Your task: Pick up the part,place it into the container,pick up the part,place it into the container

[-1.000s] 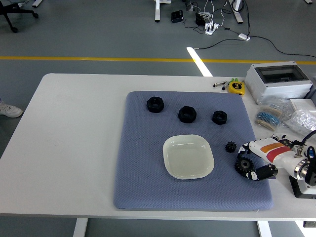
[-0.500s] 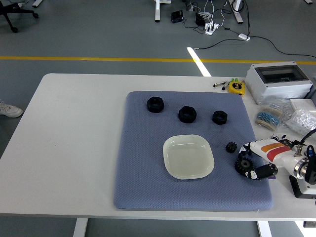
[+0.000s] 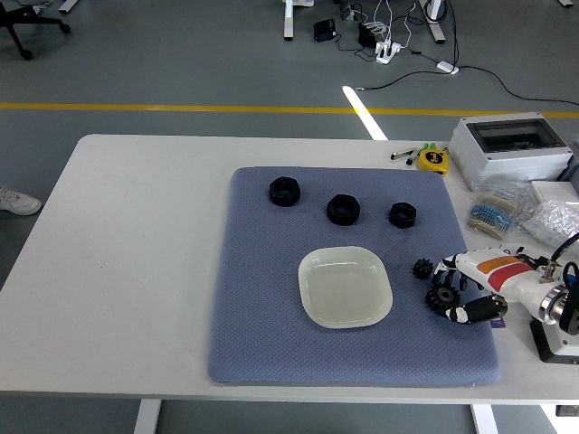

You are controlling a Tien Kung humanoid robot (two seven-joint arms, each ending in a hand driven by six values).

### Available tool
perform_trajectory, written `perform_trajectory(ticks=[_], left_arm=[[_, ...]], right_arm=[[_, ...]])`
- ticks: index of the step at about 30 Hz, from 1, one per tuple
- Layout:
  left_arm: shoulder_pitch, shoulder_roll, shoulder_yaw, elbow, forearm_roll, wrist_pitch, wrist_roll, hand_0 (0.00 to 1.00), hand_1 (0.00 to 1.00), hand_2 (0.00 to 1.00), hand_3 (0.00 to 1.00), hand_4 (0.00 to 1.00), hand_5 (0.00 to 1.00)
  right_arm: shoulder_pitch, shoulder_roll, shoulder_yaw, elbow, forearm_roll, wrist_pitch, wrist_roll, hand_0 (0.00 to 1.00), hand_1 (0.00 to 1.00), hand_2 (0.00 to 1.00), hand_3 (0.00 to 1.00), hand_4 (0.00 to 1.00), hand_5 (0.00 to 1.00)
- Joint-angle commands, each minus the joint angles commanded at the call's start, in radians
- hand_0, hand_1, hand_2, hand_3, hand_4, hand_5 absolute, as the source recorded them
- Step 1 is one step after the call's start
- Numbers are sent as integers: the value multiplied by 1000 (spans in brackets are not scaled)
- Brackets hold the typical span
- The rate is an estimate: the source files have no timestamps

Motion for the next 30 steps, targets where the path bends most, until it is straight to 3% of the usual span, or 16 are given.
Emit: perform_trajectory(ticks=[12, 20, 27, 28, 30], left_arm=[[2, 1, 2, 0, 4, 0, 1, 751, 770, 814, 588, 711, 654], [10, 0, -10, 0, 21, 3, 9, 749, 764, 811, 589, 710, 653], [18, 1, 6, 0, 21, 3, 17, 748, 764, 810, 589, 711, 656], [18, 1, 9, 0, 22, 3, 19, 747, 759, 807, 591, 709, 655], [18, 1, 16, 0, 22, 2, 21, 747, 759, 807, 591, 709, 655]], right_arm=[[43, 8, 18, 83, -21, 6, -10, 243, 407, 476, 503, 687, 326], [145, 47, -80, 154, -12, 11, -23, 247, 408, 479, 506, 674, 312], [254, 108, -220, 123, -7, 12, -45, 257, 415, 485, 508, 667, 307], [272, 121, -241, 109, -7, 12, -49, 338, 457, 523, 517, 691, 320], [303, 142, -279, 78, -9, 16, -54, 338, 457, 523, 517, 691, 320]])
